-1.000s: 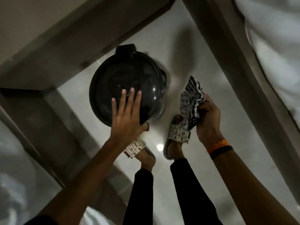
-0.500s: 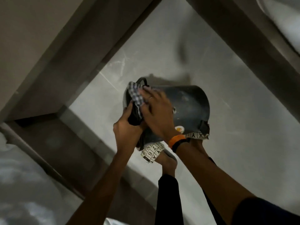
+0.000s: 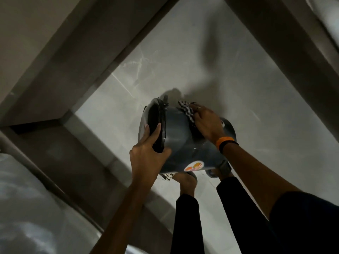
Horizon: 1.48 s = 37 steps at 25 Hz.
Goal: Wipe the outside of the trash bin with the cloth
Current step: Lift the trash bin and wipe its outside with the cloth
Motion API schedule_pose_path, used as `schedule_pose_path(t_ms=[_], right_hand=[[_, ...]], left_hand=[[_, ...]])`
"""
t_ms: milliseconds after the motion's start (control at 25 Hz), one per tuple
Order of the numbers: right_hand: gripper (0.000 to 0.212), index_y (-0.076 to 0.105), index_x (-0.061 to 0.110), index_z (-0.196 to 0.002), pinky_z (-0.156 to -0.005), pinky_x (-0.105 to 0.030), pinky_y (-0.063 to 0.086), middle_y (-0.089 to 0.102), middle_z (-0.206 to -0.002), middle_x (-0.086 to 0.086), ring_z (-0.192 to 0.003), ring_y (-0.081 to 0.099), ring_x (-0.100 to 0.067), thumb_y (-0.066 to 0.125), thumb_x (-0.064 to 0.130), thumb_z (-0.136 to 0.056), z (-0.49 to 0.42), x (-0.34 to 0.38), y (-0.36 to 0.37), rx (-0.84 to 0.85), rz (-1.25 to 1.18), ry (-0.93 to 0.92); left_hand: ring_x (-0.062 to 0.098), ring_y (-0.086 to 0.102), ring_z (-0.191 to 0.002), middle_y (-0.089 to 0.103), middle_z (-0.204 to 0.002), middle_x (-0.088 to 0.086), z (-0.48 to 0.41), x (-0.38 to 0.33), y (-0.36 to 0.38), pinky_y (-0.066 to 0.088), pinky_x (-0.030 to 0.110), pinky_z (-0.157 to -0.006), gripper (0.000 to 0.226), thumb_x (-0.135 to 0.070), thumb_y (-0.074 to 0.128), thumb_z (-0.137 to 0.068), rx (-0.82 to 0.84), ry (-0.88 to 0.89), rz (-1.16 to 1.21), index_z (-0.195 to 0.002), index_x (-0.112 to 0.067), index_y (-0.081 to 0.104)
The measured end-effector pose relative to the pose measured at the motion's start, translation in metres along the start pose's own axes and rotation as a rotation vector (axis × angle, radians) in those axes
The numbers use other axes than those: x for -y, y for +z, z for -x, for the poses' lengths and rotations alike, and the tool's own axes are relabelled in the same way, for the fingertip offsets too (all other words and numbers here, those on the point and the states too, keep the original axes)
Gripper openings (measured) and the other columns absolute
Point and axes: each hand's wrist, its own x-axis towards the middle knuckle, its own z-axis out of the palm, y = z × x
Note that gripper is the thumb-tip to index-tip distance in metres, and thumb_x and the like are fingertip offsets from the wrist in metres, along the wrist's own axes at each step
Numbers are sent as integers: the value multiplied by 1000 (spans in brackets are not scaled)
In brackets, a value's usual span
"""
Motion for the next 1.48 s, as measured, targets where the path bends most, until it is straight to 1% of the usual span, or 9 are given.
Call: schedule_pose_path(t_ms=[280, 360, 440, 600, 800, 1000, 1240, 1400, 1480], right_hand=[[50, 43, 26, -154, -125, -14, -7, 30, -170, -1, -158, 22, -22, 36, 24, -104, 92, 46, 27, 113, 36, -452], [54, 43, 30, -154, -132, -35, 11, 30, -170, 1, -157, 24, -25, 28, 31, -102, 91, 34, 33, 65, 66, -459], [56, 46, 31, -151, -122, -51, 33, 38, -166, 0, -149, 37, -31, 25, 35, -100, 58, 41, 37, -8, 59, -294], [65, 59, 28, -143, -101, -52, 46, 57, -153, 0, -127, 54, -32, 19, 42, -94, 14, 95, 42, -46, 105, -291], [54, 57, 25, -143, -100, -42, 44, 51, -154, -2, -123, 46, -32, 31, 35, -97, 58, 88, 37, -123, 100, -483], [71, 57, 27, -143, -100, -44, 43, 58, -145, -2, -128, 52, -31, 11, 42, -90, -10, 113, 48, -104, 152, -280], [57, 47, 28, -150, -102, -37, 33, 46, -156, -7, -131, 35, -29, 32, 39, -96, 75, 89, 54, -149, 153, -354], [79, 43, 21, -153, -126, -50, 20, 42, -163, -8, -153, 28, -30, 12, 51, -87, 13, 20, 43, -206, 64, 93], [83, 45, 15, -153, -132, -47, 16, 42, -164, -10, -155, 30, -28, 10, 53, -87, -6, 13, 33, -151, -127, 147]], left_hand=[[25, 72, -105, 68, -135, -1, -10, 9, -27, 54, 45, -101, 61, -33, 73, -78, -5, -11, 12, -137, -26, 62], [22, 71, -111, 63, -141, -2, -5, 14, -33, 52, 41, -105, 65, -38, 72, -74, -34, -49, 28, -137, -27, 62], [23, 70, -114, 57, -148, -1, -1, 16, -31, 53, 40, -104, 67, -39, 66, -70, -55, -50, 24, -135, -27, 63], [24, 69, -114, 57, -148, 0, -9, 16, -33, 54, 45, -102, 67, -38, 64, -71, -74, -32, 33, -137, -25, 62], [25, 69, -116, 54, -150, 2, -15, 15, -41, 53, 45, -104, 71, -38, 66, -70, -116, -65, 62, -140, -26, 59], [30, 70, -110, 60, -145, 0, -32, 12, -37, 54, 43, -101, 65, -28, 74, -77, -101, -62, -12, -140, -26, 59], [32, 67, -115, 56, -148, 0, -39, 4, -51, 49, 41, -104, 64, -23, 75, -81, -121, -66, -54, -142, -26, 57], [33, 67, -118, 53, -151, 1, -31, 2, -51, 51, 46, -103, 63, -18, 76, -80, -129, -73, -46, -141, -22, 58], [31, 66, -120, 53, -151, 1, -25, -1, -46, 53, 49, -101, 63, -17, 76, -80, -138, -40, -71, -140, -22, 59]])
